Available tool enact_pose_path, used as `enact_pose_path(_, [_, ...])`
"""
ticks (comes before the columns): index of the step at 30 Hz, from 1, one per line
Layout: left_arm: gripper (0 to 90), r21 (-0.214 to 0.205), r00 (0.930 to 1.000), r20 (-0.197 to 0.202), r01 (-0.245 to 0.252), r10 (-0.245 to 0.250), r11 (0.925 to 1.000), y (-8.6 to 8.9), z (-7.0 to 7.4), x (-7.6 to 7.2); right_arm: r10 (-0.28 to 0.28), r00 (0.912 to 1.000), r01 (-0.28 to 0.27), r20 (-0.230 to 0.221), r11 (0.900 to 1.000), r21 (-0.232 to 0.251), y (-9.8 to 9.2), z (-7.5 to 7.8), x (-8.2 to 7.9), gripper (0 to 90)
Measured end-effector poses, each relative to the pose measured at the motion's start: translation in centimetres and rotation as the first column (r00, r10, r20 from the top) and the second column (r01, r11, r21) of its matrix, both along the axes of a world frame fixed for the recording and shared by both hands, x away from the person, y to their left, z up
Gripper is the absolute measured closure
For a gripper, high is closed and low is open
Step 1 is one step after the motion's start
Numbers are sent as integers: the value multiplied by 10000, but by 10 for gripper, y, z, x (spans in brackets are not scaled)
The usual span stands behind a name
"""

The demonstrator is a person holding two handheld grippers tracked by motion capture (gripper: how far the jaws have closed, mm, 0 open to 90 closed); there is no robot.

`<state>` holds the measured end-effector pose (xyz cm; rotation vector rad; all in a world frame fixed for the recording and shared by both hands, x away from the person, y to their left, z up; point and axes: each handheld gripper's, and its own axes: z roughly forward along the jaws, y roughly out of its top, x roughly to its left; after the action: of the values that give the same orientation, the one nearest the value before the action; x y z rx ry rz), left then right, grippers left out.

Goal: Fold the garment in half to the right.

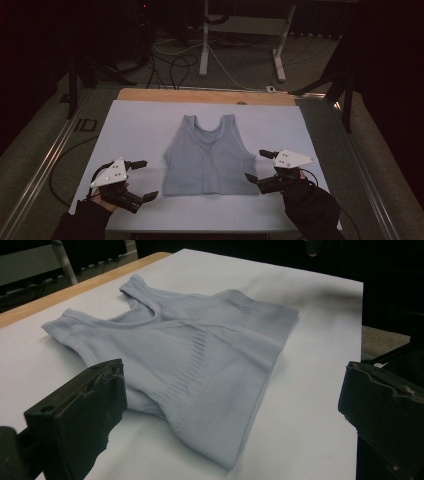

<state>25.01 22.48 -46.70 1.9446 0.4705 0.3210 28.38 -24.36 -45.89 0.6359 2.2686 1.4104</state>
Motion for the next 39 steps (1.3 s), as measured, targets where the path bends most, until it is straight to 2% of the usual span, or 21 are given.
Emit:
enact_pose_path(5, [3,146,10000,-33,37,-37,9999,-5,5,3,176,9997,-179,179,9997,191,8,13,11,88])
enact_pose_path(11, [3,233,9999,-128,-59,62,9997,-10,8,6,280,9982,-280,539,9996,4,17,26,24,88])
enact_pose_path(17, [3,303,9999,-94,-104,107,9995,-15,11,6,343,9967,-351,740,9993,94,27,37,35,88])
enact_pose_path(20, [3,369,9998,-129,-136,141,9992,-17,12,6,381,9964,-391,755,9992,117,31,40,39,88])
enact_pose_path(22, [3,461,9998,-136,-119,125,9989,-21,14,6,413,9964,-432,742,9988,237,38,42,48,88])
enact_pose_path(26, [3,524,9996,-210,-183,194,9985,-24,16,6,417,9965,-433,722,9989,200,45,43,56,88])
enact_pose_path(29, [4,788,9994,-161,-286,300,9965,-30,19,5,505,9964,-515,684,9986,137,54,45,68,88])
enact_pose_path(31, [3,802,9990,-230,-356,376,9961,-32,20,5,551,9962,-561,680,9983,134,59,47,73,88])
enact_pose_path(39, [4,1066,9976,-285,-596,630,9925,-40,16,5,687,9961,-689,561,9976,15,76,49,91,88])
